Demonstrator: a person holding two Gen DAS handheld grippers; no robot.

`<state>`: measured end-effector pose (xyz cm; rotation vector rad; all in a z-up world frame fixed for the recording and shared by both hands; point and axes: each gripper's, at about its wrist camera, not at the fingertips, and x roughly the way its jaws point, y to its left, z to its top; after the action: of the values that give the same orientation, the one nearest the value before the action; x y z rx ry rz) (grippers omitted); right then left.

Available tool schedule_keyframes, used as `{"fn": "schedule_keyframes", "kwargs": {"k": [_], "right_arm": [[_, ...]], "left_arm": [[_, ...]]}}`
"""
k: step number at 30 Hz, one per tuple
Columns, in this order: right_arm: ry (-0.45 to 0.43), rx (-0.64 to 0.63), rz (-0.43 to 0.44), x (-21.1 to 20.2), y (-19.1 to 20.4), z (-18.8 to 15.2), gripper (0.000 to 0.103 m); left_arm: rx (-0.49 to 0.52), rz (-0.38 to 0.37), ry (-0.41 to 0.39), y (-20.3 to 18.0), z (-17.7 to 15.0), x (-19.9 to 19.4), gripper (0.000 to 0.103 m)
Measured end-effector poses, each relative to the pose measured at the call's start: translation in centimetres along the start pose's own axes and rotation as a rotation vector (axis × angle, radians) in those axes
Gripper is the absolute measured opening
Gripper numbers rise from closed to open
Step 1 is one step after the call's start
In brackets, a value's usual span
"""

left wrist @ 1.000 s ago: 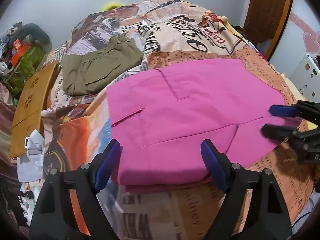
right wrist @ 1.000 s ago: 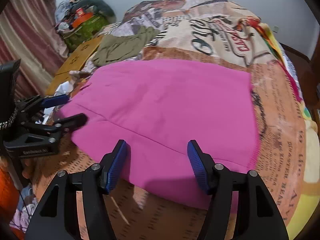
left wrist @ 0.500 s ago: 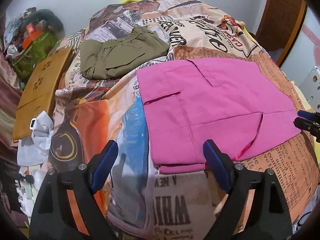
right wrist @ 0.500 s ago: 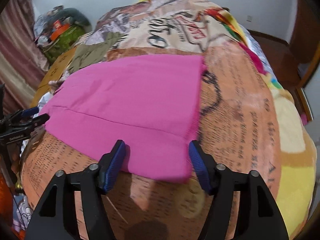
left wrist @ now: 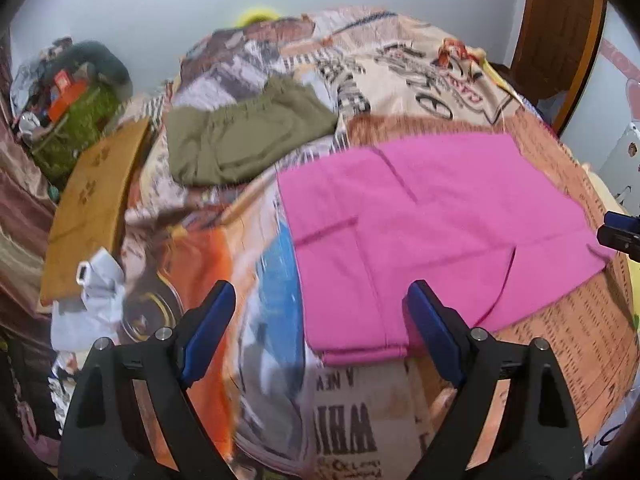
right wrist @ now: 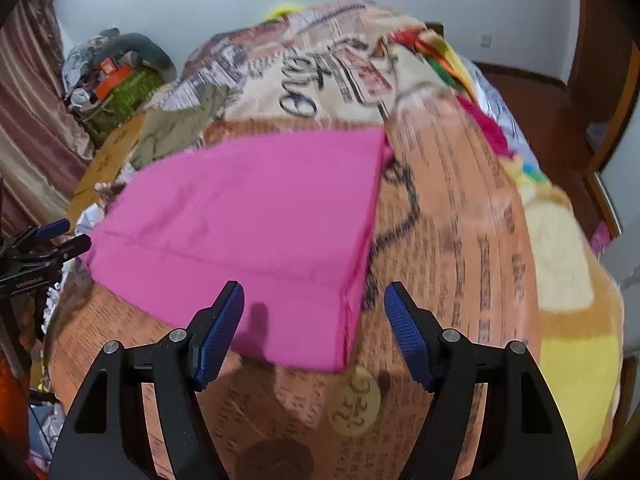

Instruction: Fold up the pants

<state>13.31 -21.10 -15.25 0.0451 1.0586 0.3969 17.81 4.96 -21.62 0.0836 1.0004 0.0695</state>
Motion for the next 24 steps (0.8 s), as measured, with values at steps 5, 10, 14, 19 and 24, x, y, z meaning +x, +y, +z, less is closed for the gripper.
{"fn": "schedule_keyframes", "kwargs": {"k": [5,10,14,19,24], "right_arm": [[-0.076,-0.053,0.005,-1.3,1.2,2.4,0.069],[-0.132,-0.097,0.006,-1.7,2.0,4.9,0.069],[-0.151,-0.109,0.005,-0.9,2.1,6.6,0.069],[-0.148,-0.116,-0.011,1.1,1.4,8.5,0.069],[-0.122,-0.102,-0.023,3.7,0.0,10.2,0.069]], "left_arm": [[-0.010,-0.001,-0.067,0.6,3.1,-1.2,0.089],[-0.026,0.020,-0.106,1.4,6.1,-0.8,0.091],[-0.029,0.036,-0.107,1.9,8.0,0.5,0.091],[-0.039,0.050,-0.089,3.0,9.8,2.8,0.091],[-0.080,0.043,-0.035,4.6,11.1,6.1,0.091]]}}
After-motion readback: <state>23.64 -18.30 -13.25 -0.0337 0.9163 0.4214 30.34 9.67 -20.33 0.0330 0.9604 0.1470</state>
